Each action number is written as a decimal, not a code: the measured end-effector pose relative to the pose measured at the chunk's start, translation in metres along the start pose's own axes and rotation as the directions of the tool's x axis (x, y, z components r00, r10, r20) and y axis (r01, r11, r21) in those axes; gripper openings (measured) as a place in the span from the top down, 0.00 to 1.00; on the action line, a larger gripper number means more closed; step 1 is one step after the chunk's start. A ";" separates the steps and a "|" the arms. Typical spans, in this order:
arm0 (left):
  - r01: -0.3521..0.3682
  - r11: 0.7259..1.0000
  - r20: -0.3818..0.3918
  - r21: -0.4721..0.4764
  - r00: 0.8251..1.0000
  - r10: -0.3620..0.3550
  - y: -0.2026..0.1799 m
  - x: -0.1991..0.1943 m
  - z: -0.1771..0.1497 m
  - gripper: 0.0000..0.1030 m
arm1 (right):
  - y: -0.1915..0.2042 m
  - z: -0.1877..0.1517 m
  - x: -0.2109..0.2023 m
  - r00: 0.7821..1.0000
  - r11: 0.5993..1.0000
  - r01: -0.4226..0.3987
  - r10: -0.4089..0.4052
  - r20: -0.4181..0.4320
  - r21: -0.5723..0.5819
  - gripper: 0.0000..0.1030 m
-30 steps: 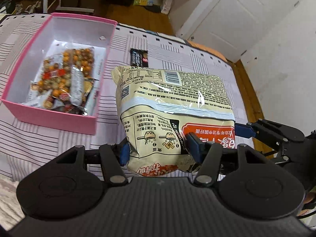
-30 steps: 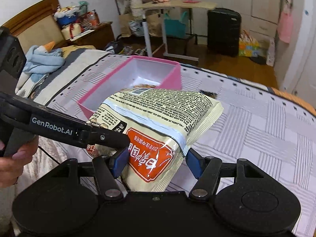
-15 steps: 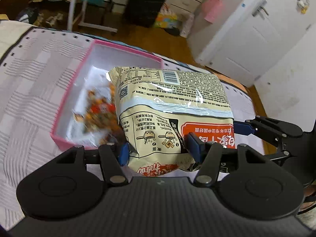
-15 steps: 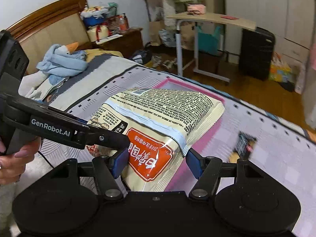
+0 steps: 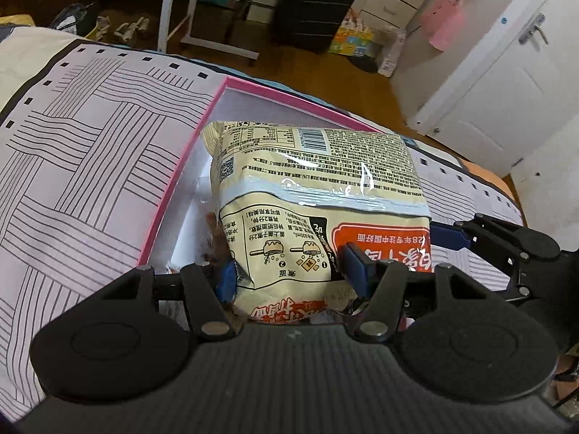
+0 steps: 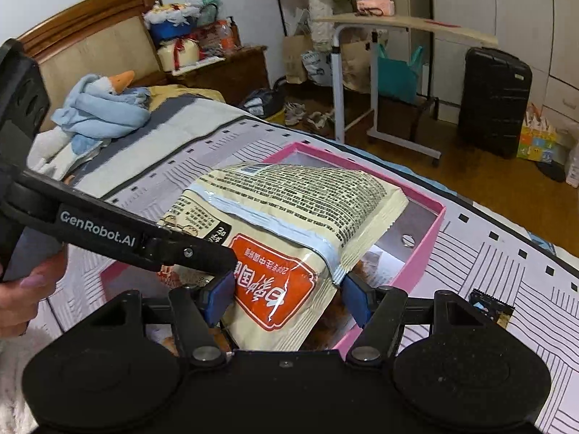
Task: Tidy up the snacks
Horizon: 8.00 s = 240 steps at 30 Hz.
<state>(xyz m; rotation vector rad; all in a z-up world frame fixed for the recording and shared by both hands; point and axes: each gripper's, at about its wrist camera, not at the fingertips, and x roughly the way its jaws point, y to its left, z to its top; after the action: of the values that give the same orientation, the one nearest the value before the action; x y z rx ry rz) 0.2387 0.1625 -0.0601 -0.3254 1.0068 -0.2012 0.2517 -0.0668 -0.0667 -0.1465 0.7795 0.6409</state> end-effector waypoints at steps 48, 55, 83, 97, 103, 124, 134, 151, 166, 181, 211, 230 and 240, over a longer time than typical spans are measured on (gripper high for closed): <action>-0.210 0.940 0.259 0.270 0.956 0.139 -0.225 0.161 -0.096 0.43 | -0.216 -0.096 -0.013 0.996 0.894 -0.078 0.089 -0.005 0.441 0.35; -0.260 0.919 0.298 0.297 0.939 0.169 -0.220 0.179 -0.094 0.36 | -0.220 -0.102 0.001 0.993 0.881 -0.100 0.119 -0.012 0.463 0.35; 0.011 0.955 0.004 0.297 1.000 -0.013 -0.207 0.104 -0.092 0.57 | -0.150 -0.096 -0.041 0.977 0.863 0.002 0.105 -0.183 0.505 0.55; 0.061 0.944 0.006 0.325 0.998 -0.067 -0.198 -0.008 -0.103 0.57 | -0.063 -0.076 -0.113 0.995 0.894 -0.027 0.068 -0.077 0.447 0.55; 0.051 0.943 0.058 0.328 0.996 -0.074 -0.182 -0.048 -0.101 0.57 | -0.033 -0.054 -0.118 0.997 0.919 -0.044 0.066 -0.043 0.392 0.55; -0.035 0.971 0.114 0.236 0.993 0.009 -0.076 -0.035 -0.055 0.56 | 0.005 0.003 -0.014 0.976 0.959 -0.177 0.200 -0.086 0.222 0.55; -0.054 0.978 0.124 0.199 0.992 0.029 -0.059 -0.029 -0.065 0.41 | 0.009 -0.026 -0.056 0.993 0.970 -0.122 0.119 0.027 0.211 0.53; -0.102 0.970 0.254 0.219 0.966 0.044 -0.084 -0.098 -0.103 0.39 | 0.049 -0.066 -0.169 0.966 0.969 0.166 -0.198 0.167 0.183 0.47; -0.138 0.953 0.341 0.269 0.939 0.039 -0.122 -0.155 -0.167 0.28 | 0.076 -0.140 -0.240 0.885 0.882 0.374 -0.432 0.174 0.289 0.33; -0.146 0.941 0.334 0.307 0.942 0.037 -0.136 -0.153 -0.189 0.17 | 0.071 -0.165 -0.249 0.867 0.839 0.409 -0.480 0.134 0.359 0.24; -0.240 0.913 0.390 0.331 0.915 0.100 -0.150 -0.163 -0.202 0.00 | 0.082 -0.171 -0.264 0.795 0.744 0.546 -0.605 0.041 0.386 0.01; -0.246 0.913 0.376 0.325 0.920 0.114 -0.149 -0.158 -0.206 0.00 | 0.075 -0.177 -0.265 0.793 0.737 0.543 -0.608 0.043 0.404 0.01; -0.240 0.919 0.384 0.312 0.917 0.109 -0.149 -0.159 -0.208 0.00 | 0.078 -0.177 -0.268 0.792 0.736 0.543 -0.609 0.046 0.404 0.01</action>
<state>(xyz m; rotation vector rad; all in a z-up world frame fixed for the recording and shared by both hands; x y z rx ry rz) -0.0242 0.0367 0.0173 0.0627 0.6132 -0.1462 -0.0450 -0.1958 0.0013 0.0207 0.6213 -0.1031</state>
